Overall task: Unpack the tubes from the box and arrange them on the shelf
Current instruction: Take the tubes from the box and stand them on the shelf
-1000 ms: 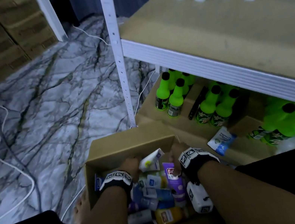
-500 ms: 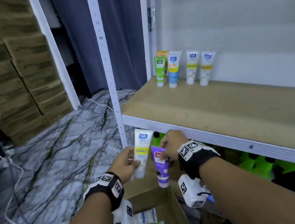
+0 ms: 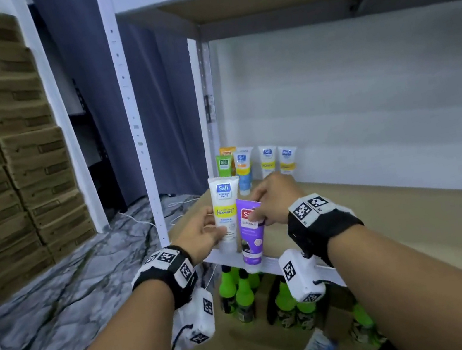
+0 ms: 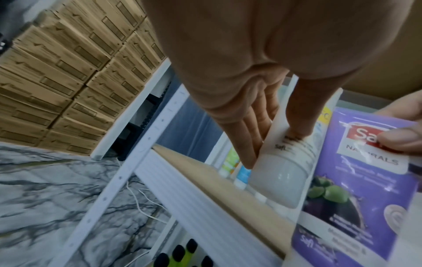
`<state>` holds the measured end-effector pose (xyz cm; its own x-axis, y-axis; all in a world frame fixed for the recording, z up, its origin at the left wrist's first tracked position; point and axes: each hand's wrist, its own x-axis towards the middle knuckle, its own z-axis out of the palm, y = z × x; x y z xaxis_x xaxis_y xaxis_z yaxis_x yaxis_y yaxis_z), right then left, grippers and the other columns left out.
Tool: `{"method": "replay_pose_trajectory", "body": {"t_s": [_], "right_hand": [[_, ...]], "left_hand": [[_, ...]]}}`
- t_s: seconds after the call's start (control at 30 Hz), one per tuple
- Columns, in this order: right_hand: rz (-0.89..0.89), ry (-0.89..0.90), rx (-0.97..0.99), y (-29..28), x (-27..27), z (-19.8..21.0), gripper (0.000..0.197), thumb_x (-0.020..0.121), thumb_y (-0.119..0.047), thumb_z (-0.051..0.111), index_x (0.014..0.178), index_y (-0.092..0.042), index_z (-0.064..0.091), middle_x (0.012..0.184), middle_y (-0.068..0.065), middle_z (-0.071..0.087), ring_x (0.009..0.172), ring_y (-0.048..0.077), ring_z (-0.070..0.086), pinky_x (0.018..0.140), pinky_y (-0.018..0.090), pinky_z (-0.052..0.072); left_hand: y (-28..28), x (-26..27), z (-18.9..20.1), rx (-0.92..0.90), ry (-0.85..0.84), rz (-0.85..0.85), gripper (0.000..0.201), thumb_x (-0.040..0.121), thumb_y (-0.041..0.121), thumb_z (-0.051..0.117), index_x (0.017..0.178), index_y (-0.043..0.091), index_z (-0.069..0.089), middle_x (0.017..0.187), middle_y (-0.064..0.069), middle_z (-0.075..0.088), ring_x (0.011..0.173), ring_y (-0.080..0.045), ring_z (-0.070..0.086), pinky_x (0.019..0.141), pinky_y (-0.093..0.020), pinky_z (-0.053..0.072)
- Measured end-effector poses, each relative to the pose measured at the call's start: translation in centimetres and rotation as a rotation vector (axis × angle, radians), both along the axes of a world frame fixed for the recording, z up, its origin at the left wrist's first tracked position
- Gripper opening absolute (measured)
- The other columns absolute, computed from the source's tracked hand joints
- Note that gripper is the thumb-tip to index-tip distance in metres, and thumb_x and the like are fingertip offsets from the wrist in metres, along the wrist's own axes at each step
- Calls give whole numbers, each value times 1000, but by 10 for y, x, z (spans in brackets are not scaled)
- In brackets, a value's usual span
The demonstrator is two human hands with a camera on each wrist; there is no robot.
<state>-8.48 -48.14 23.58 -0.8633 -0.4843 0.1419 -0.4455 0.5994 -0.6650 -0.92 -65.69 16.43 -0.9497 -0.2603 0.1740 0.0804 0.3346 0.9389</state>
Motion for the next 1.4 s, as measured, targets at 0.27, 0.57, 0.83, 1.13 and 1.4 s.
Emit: {"method": "replay_pose_trajectory", "body": {"t_s": [0.27, 0.57, 0.83, 1.13, 1.4], "right_hand": [[-133, 80, -36, 40, -29, 5, 22, 65, -9, 85, 66, -21, 66, 78, 0, 67, 72, 16, 68, 70, 33, 60], [-194, 82, -142, 56, -45, -13, 19, 70, -13, 82, 85, -18, 71, 86, 1, 70, 81, 17, 68, 77, 31, 57], [-198, -33, -230, 60, -33, -52, 46, 56, -8, 88, 92, -21, 63, 78, -6, 69, 77, 11, 67, 64, 19, 51], [-238, -107, -170, 56, -44, -79, 38, 56, -18, 91, 86, -14, 68, 79, -1, 72, 76, 16, 70, 75, 35, 58], [-289, -89, -90, 45, -97, -83, 42, 59, -22, 89, 95, -13, 70, 93, 2, 74, 86, 17, 69, 80, 29, 55]], "left_hand": [[26, -47, -3, -90, 4, -61, 34, 87, -4, 62, 101, 24, 51, 105, -10, 66, 104, -26, 63, 96, -47, 50], [38, -69, -25, -226, -60, -53, 35, 86, 4, 65, 110, 25, 51, 113, -1, 65, 107, -18, 62, 99, -43, 49], [39, -68, -33, -206, -42, -68, 38, 86, 1, 64, 117, 20, 50, 117, -4, 63, 107, -18, 61, 100, -40, 48], [41, -71, -23, -378, -50, 43, 44, 69, 20, 85, 107, 17, 64, 94, 5, 66, 81, -11, 63, 77, -24, 52], [38, -126, -14, -503, -194, 112, 42, 66, 23, 86, 103, 15, 67, 102, -2, 71, 91, -17, 67, 88, -33, 54]]}}
